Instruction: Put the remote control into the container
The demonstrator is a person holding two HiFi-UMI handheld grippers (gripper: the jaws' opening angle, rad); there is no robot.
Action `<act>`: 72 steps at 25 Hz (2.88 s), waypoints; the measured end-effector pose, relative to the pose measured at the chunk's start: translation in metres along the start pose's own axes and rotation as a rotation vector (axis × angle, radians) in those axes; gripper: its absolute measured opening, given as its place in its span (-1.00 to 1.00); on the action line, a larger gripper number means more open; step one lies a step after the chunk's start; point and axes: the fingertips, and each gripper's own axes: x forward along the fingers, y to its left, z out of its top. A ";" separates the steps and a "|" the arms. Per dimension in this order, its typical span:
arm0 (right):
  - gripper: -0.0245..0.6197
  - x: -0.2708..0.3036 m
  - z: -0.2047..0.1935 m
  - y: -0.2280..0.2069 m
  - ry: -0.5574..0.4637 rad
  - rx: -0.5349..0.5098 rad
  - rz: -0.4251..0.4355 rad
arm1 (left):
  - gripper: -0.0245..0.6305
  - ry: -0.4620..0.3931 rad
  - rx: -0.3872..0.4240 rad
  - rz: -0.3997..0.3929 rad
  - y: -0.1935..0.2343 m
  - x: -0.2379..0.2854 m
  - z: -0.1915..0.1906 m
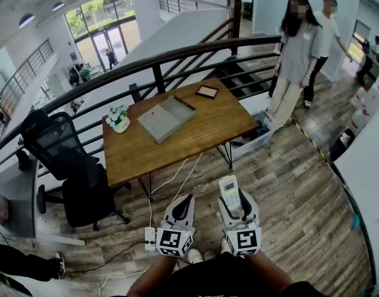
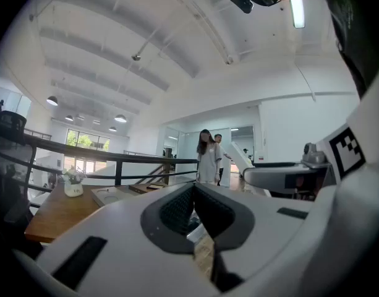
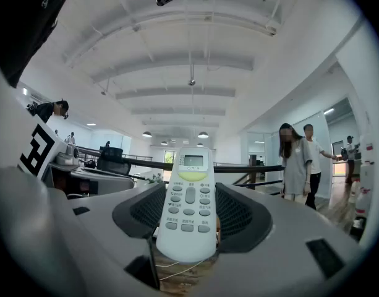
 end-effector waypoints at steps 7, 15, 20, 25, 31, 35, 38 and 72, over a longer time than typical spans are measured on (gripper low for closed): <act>-0.11 0.002 0.005 -0.006 -0.009 0.002 0.007 | -0.91 0.000 -0.002 0.007 -0.004 0.007 0.000; -0.10 0.006 0.006 -0.022 -0.020 0.022 0.018 | -0.91 0.004 0.000 0.021 -0.012 0.019 0.001; -0.10 0.009 0.008 -0.038 -0.042 0.050 0.038 | -0.91 0.008 0.007 0.040 -0.019 0.032 0.001; -0.10 0.016 0.008 -0.054 -0.053 0.075 0.079 | -0.91 0.014 0.018 0.060 -0.030 0.048 0.001; -0.10 0.023 0.012 -0.084 -0.075 0.092 0.128 | -0.91 0.017 0.031 0.100 -0.045 0.075 0.005; -0.10 0.031 0.012 -0.104 -0.084 0.089 0.153 | -0.91 0.017 0.038 0.137 -0.049 0.092 0.008; -0.10 0.035 0.014 -0.113 -0.101 0.089 0.175 | -0.91 0.016 0.044 0.164 -0.050 0.100 0.009; -0.10 0.238 0.032 -0.077 -0.082 0.054 0.186 | -0.91 -0.006 0.025 0.160 0.126 0.189 0.031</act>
